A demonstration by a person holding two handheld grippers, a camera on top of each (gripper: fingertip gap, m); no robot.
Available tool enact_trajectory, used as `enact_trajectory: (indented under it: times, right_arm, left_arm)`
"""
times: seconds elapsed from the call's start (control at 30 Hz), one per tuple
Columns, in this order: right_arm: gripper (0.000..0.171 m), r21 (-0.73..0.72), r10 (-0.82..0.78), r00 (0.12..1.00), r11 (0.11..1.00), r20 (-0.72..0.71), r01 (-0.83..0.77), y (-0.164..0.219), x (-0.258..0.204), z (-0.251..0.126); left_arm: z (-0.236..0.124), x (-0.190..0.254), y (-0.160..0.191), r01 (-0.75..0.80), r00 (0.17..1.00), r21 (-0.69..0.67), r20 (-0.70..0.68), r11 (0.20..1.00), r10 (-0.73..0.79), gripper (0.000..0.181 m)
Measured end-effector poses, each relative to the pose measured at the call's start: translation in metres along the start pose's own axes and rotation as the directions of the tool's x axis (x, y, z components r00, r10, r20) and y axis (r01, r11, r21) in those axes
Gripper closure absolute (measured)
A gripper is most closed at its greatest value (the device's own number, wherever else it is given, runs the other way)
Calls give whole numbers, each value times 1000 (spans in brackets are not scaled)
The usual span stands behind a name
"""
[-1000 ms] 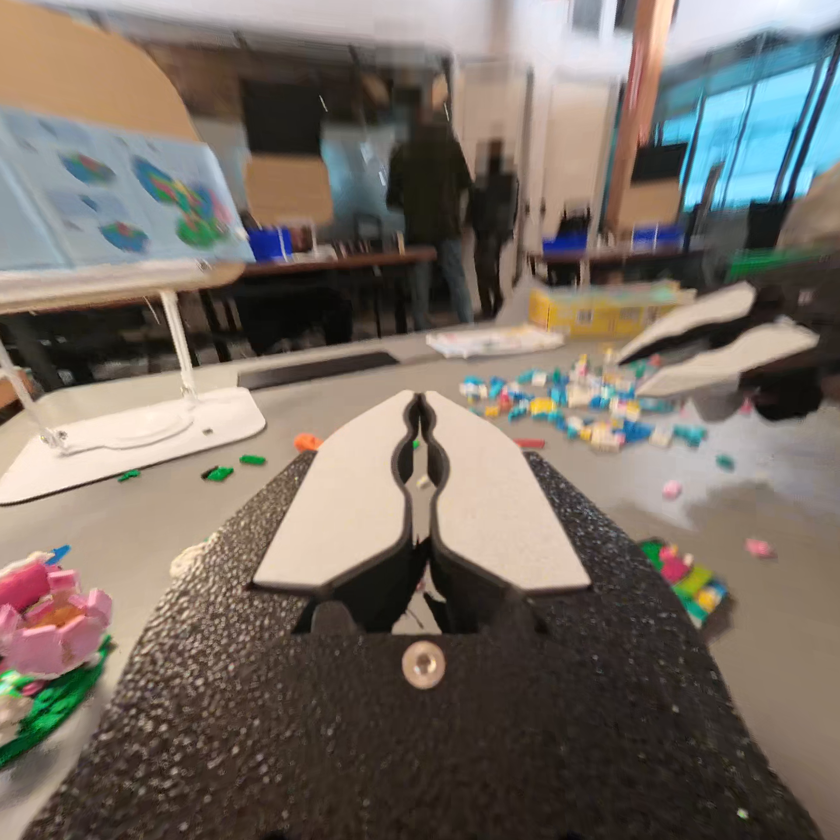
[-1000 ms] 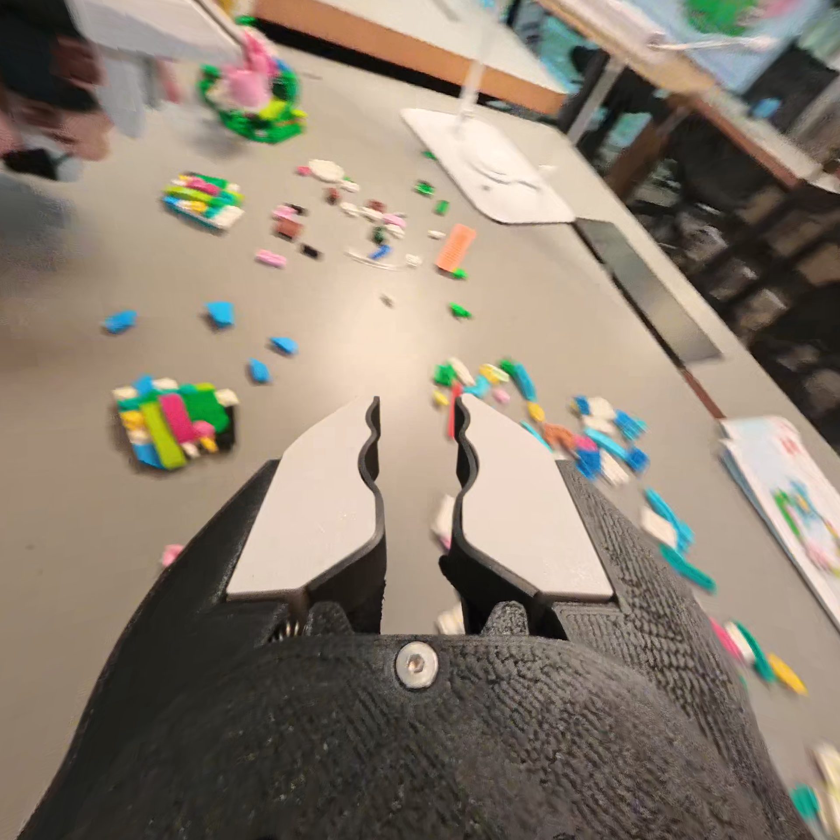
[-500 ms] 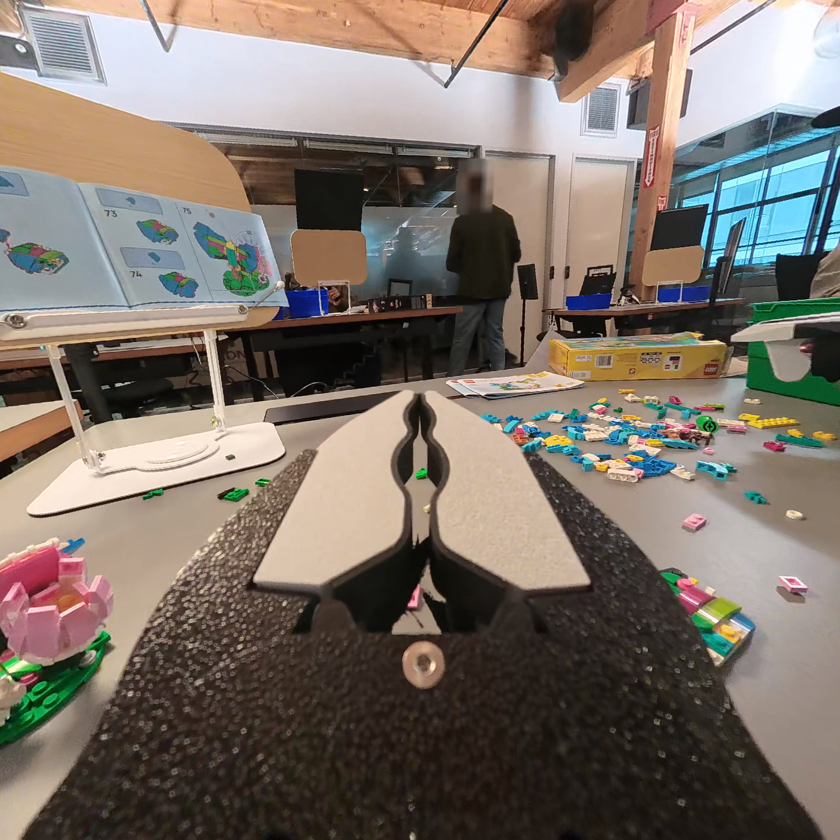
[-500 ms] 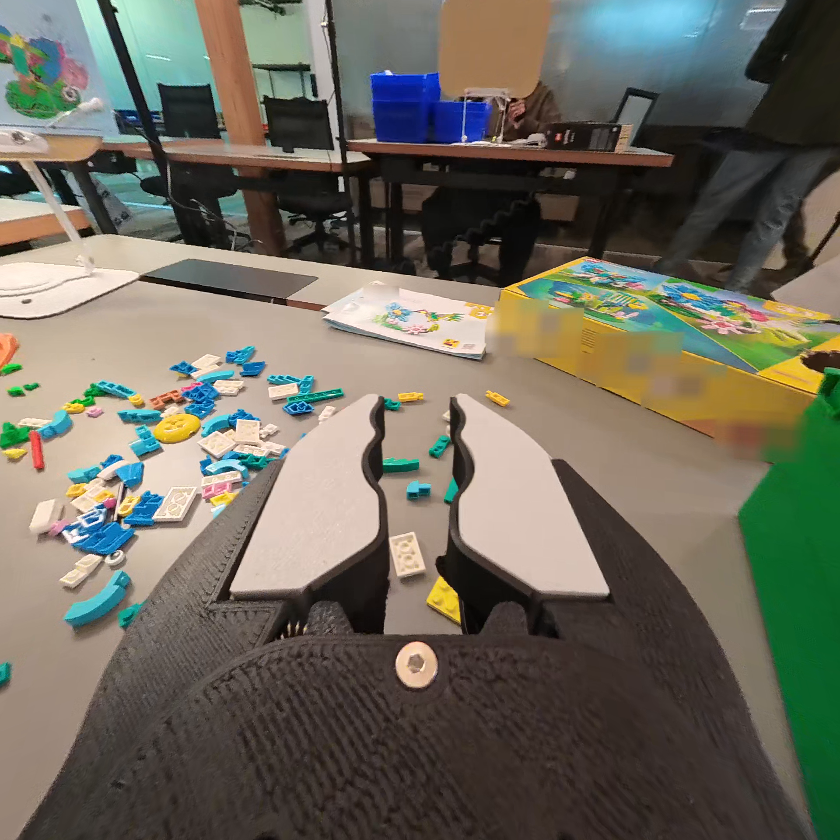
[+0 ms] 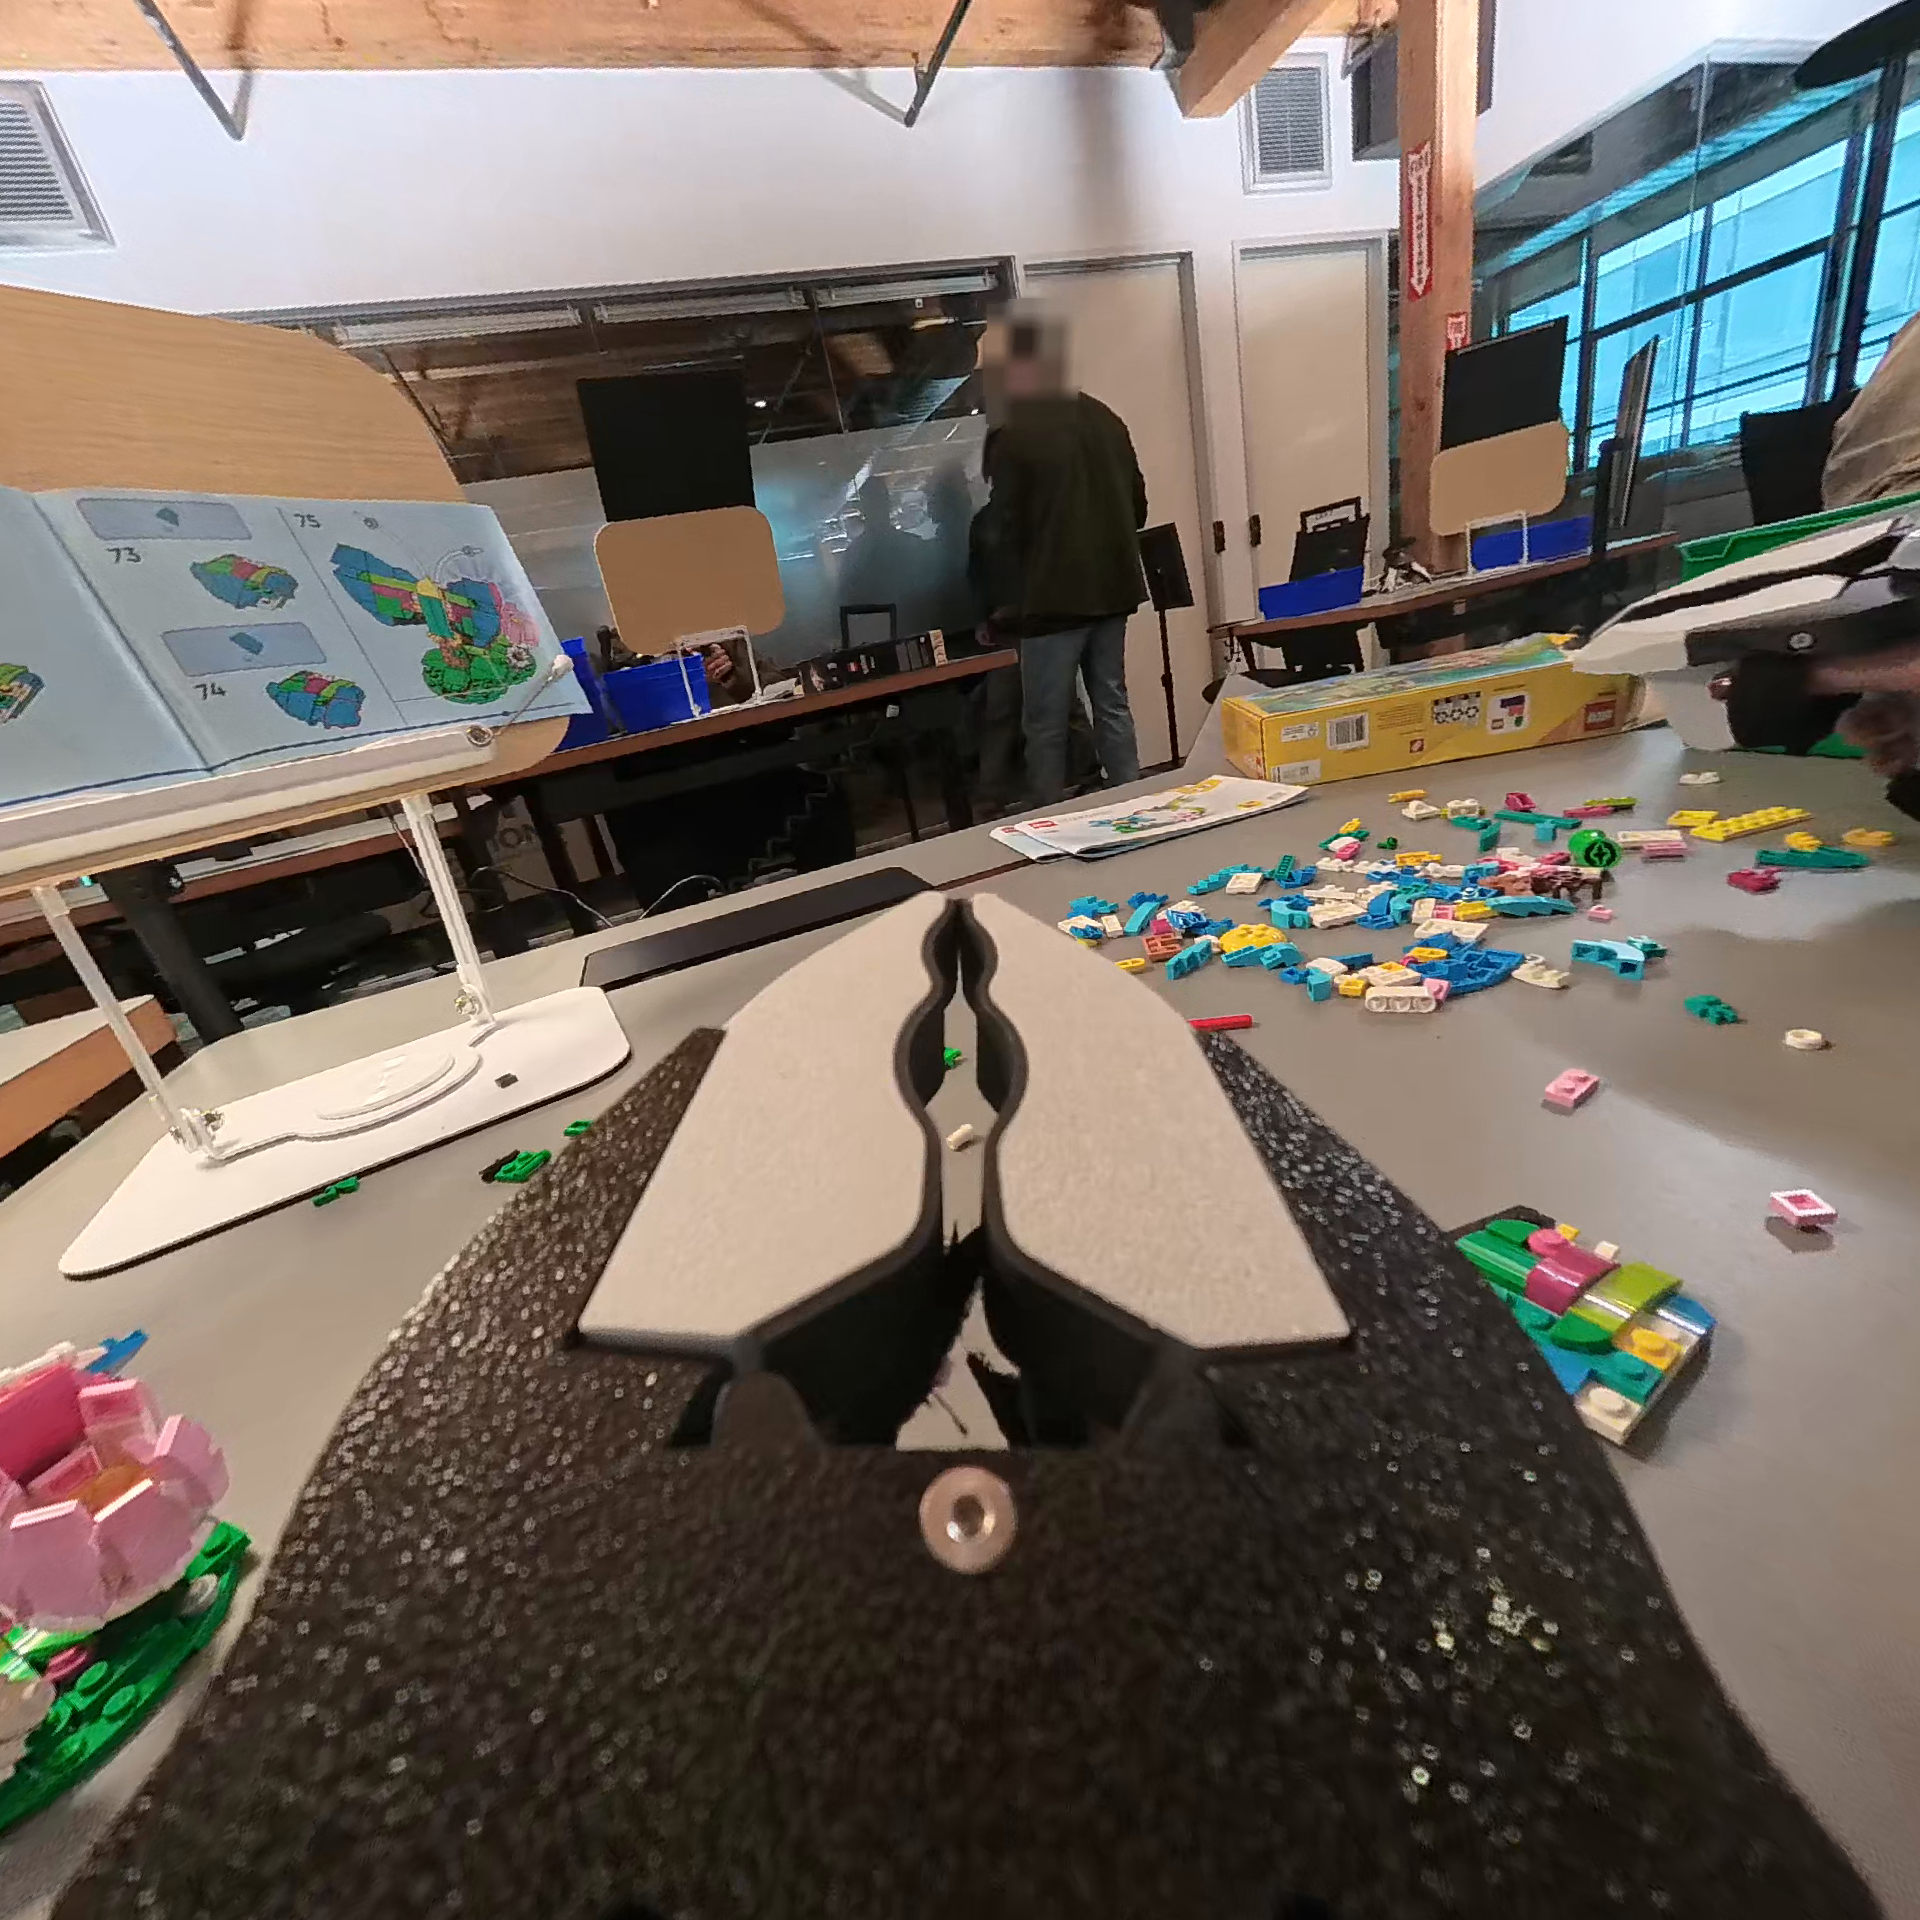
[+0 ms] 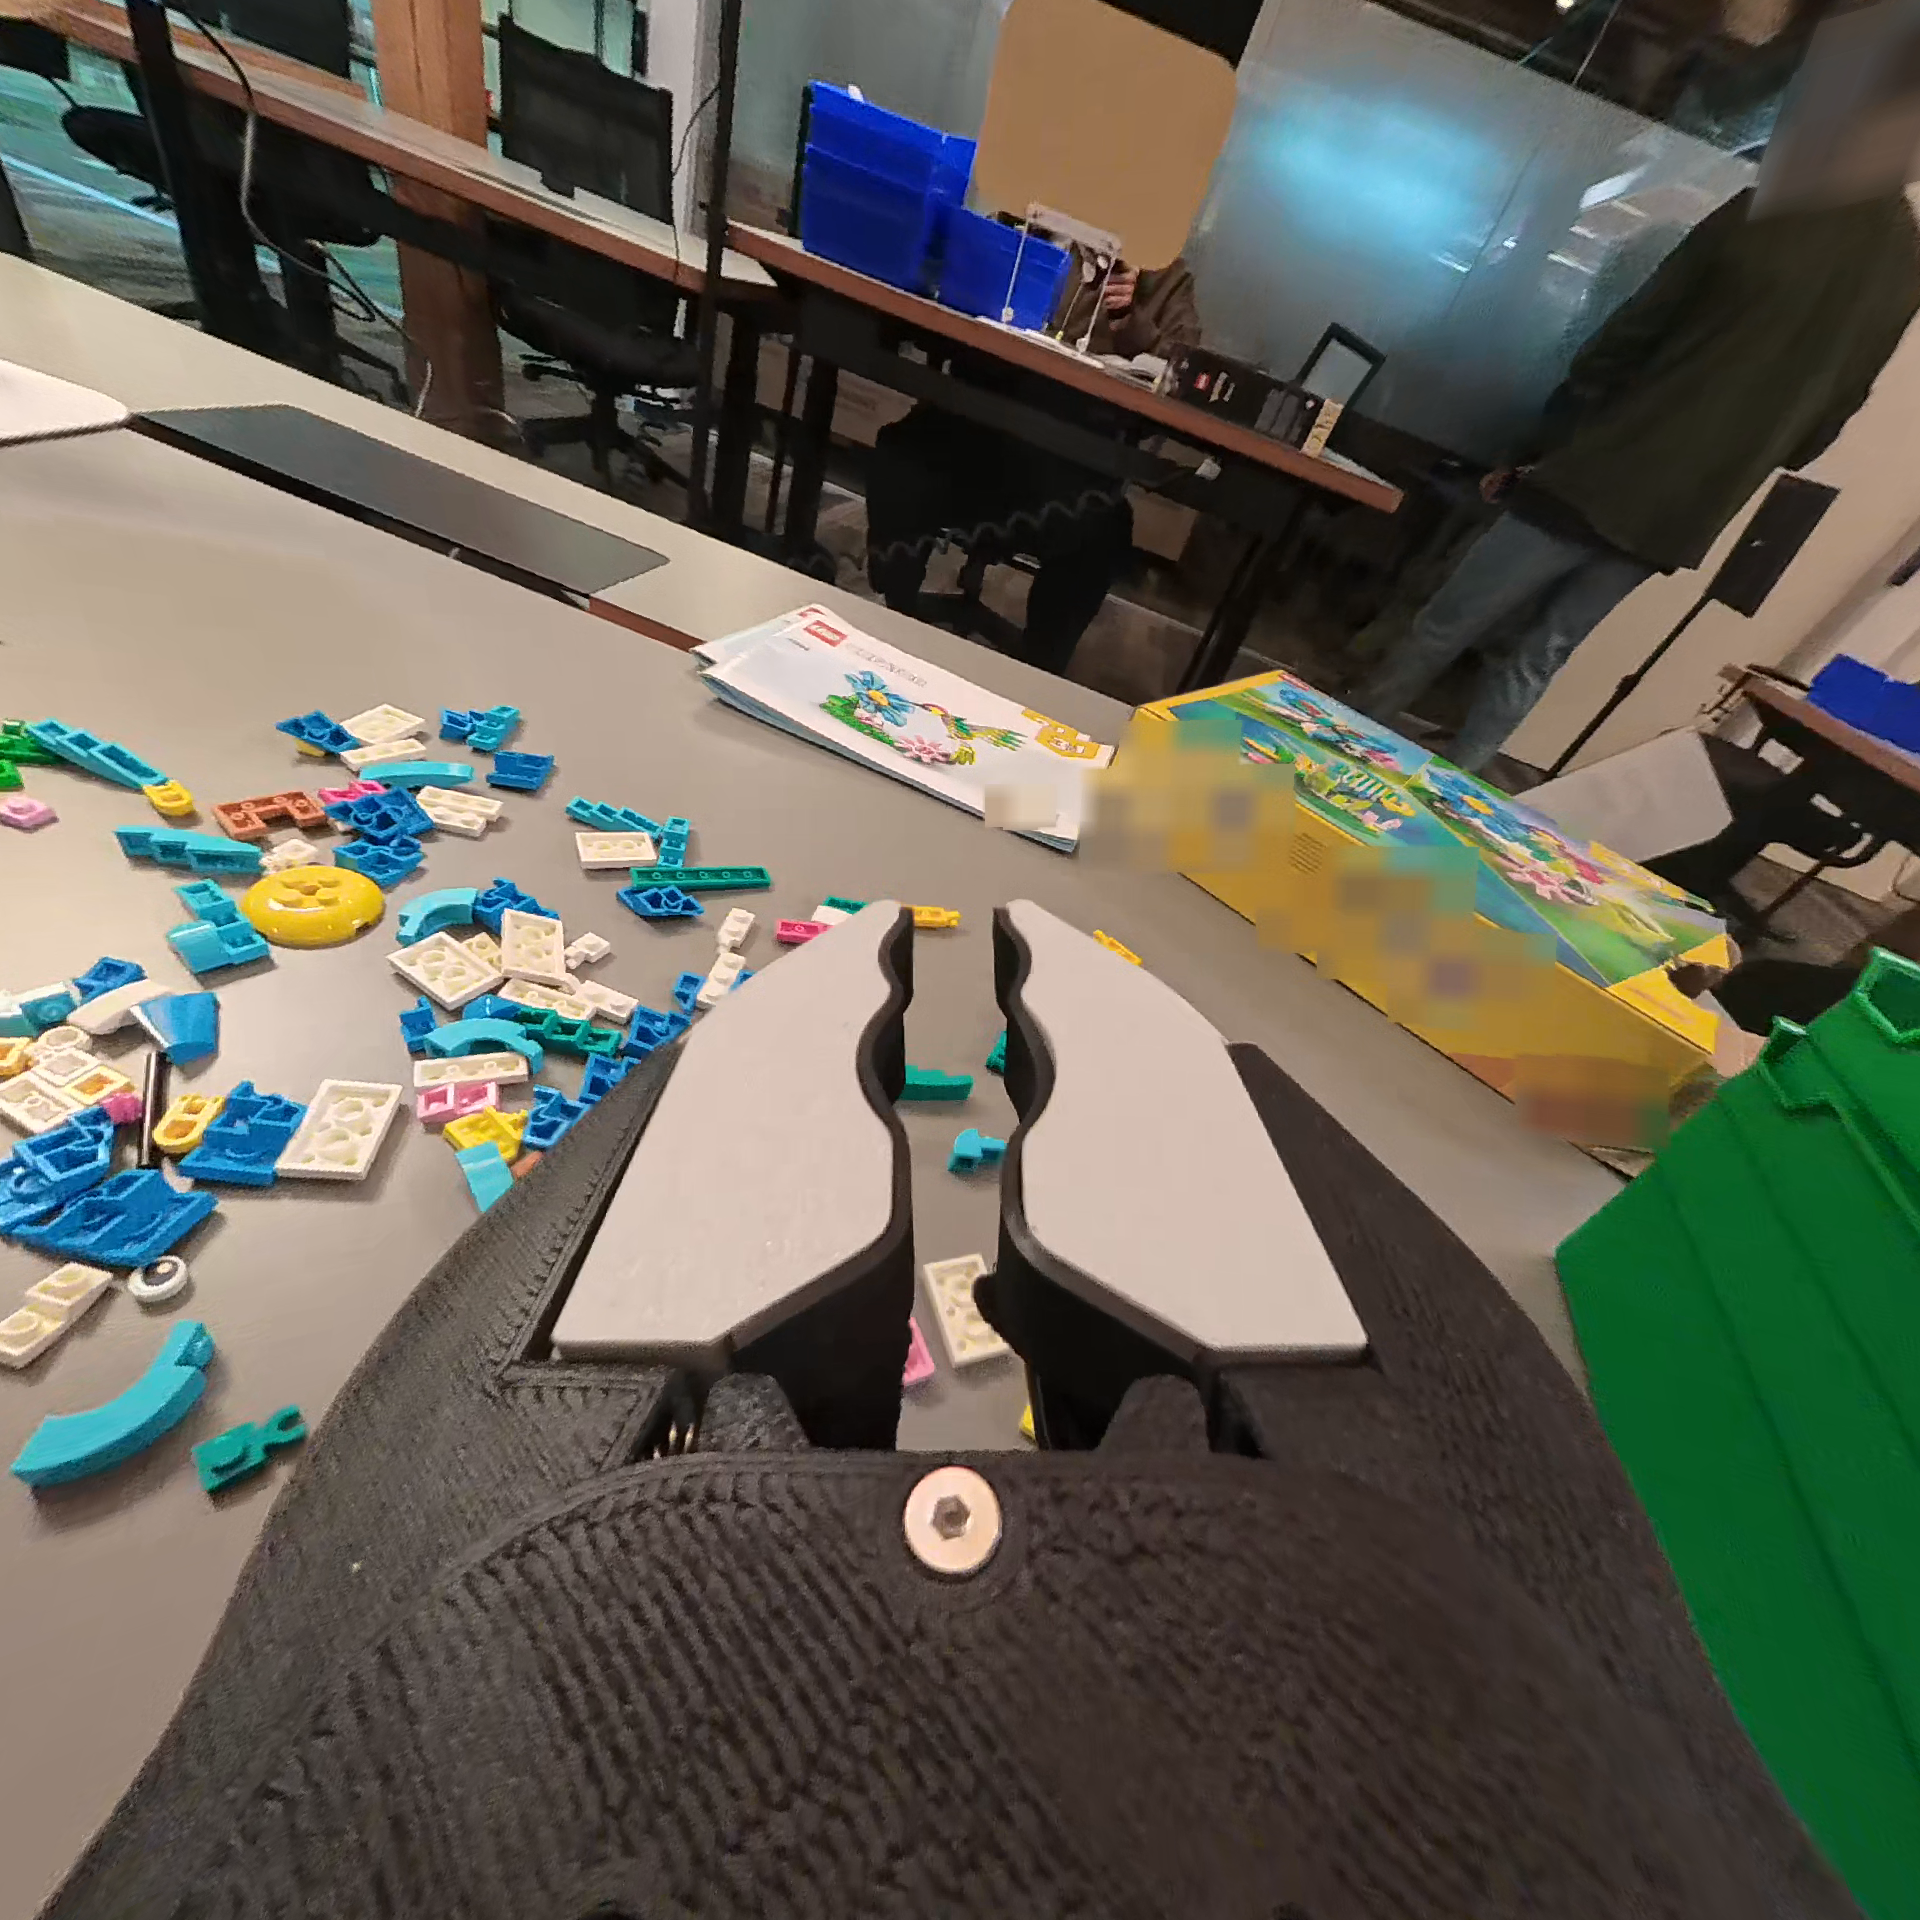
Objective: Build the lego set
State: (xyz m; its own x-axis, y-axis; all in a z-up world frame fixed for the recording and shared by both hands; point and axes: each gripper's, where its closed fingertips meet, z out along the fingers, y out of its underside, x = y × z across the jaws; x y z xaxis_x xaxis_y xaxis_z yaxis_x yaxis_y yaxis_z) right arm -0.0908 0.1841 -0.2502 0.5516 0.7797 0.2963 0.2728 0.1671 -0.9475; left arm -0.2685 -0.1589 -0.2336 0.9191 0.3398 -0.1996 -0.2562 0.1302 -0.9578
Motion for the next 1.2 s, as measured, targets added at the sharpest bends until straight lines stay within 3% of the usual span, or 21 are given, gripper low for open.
enact_trajectory:
  times: [0.1,0.17,0.3,0.4,0.5,0.67,0.83,1.07,1.2]
  right_arm:
    - [159,0,-2,998,1000,63,2,-1,-15,2]
    - [159,-9,1,978,1000,209,1,0,-41,2]
    - [157,-82,23,851,996,525,24,3,-110,8]
    - [157,-99,-86,758,976,647,195,2,-145,29]
    - [151,-167,-58,673,950,738,266,8,-171,61]
    - [145,-212,-113,614,877,781,431,29,-181,97]
    - [145,-223,-61,604,896,795,384,22,-188,110]
    - [149,-205,-153,575,836,804,509,30,-190,116]
    - [149,-169,-132,578,883,806,437,23,-186,107]
  left_arm:
    - [1,0,1,-3,1000,-5,0,1000,3,181]
    - [1,0,1,-6,1000,-10,4,1000,6,181]
    - [1,1,0,-14,1000,-4,6,1000,14,181]
    - [1,1,1,-15,1000,-8,2,1000,15,181]
    - [1,2,1,-12,1000,-8,-5,1000,12,181]
    - [0,0,0,4,1000,0,-8,1000,-4,181]
    - [0,-2,-1,31,1000,4,-5,1000,-31,181]
    - [0,-4,-1,47,999,6,-5,999,-47,181]
    - [0,-3,0,43,999,3,-7,999,-43,181]
